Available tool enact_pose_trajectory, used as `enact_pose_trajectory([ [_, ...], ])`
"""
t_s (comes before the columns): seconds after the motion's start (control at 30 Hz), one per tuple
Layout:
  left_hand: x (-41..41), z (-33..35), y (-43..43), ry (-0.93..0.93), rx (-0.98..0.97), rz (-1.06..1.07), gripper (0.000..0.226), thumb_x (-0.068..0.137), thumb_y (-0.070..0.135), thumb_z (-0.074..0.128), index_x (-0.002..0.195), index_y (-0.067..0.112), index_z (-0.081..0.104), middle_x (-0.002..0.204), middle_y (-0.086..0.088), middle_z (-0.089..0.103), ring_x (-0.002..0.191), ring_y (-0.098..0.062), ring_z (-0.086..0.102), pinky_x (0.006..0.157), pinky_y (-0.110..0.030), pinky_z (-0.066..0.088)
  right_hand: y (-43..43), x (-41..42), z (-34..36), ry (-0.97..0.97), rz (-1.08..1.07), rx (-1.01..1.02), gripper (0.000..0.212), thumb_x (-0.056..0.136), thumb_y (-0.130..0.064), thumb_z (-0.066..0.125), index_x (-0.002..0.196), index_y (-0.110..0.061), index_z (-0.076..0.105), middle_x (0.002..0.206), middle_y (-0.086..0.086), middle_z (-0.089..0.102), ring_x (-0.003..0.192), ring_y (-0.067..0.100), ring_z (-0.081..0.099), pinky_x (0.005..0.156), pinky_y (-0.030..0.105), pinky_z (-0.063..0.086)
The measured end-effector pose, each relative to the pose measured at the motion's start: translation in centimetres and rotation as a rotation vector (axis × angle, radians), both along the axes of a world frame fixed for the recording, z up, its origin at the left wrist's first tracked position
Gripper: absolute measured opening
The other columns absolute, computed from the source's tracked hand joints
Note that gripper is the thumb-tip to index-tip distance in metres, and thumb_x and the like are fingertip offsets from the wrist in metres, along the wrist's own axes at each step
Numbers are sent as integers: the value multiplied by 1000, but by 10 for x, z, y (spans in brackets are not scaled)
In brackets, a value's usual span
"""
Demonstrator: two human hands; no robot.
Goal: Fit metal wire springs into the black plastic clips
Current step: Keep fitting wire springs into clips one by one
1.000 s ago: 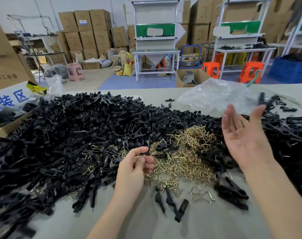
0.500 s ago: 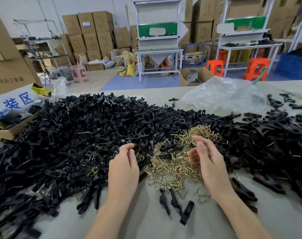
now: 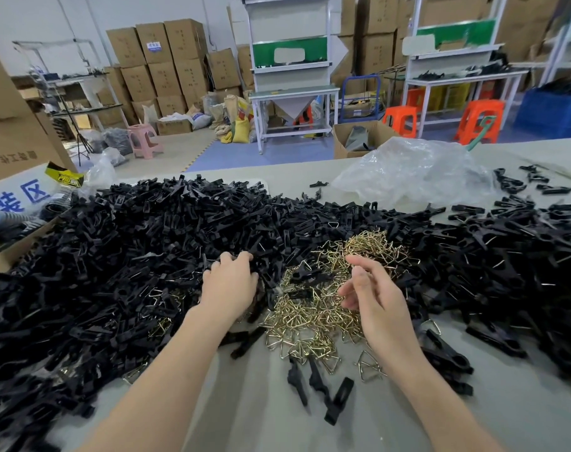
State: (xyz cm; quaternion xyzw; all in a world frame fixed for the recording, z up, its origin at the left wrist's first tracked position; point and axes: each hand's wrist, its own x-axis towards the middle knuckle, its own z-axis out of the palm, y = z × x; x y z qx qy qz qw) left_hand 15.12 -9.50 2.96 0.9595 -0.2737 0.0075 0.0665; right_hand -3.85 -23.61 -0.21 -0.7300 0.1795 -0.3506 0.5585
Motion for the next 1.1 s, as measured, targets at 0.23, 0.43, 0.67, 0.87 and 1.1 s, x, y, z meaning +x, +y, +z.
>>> enact_pose_trajectory([
  [0.23, -6, -4, 17, 22, -251, -48, 30, 100, 24, 54, 130, 20, 53, 116, -4, 46, 72, -12, 53, 70, -26, 40, 1, 0, 1, 46, -3, -52, 25, 106, -40, 41, 114, -59, 54, 87, -13, 71, 79, 4, 67, 72, 14, 52],
  [0.43, -9, 6, 28, -39, -660, 7, 26, 105, 20, 43, 127, 23, 55, 107, -2, 51, 73, -13, 54, 61, -28, 39, 7, -2, 4, 90, -6, -130, 27, 104, -41, 40, 125, -45, 56, 89, -18, 68, 77, 7, 64, 70, 19, 51],
  [0.67, -2, 14, 31, 41, -849, 87, 30, 105, 14, 39, 122, 26, 60, 106, -6, 64, 72, -14, 60, 60, -27, 43, 7, -6, 3, 92, -66, -225, 25, 106, -39, 41, 123, -49, 56, 90, -15, 67, 52, 2, 50, 54, 17, 44],
  [0.87, -56, 13, 23, 76, -1050, -32, 26, 104, 18, 48, 117, 35, 62, 87, 5, 68, 65, 0, 60, 51, -13, 45, 20, -9, 16, 71, -4, -247, 32, 101, -50, 40, 127, -44, 57, 98, -18, 68, 62, -3, 57, 59, 13, 45],
  [1.1, -124, -6, 0, 37, -988, -350, 31, 103, 20, 49, 132, 30, 55, 118, 29, 57, 111, 11, 55, 91, -3, 38, 39, -6, 23, -19, 263, 214, 20, 101, -31, 55, 108, -33, 75, 98, -10, 77, 85, 2, 71, 64, 15, 52],
])
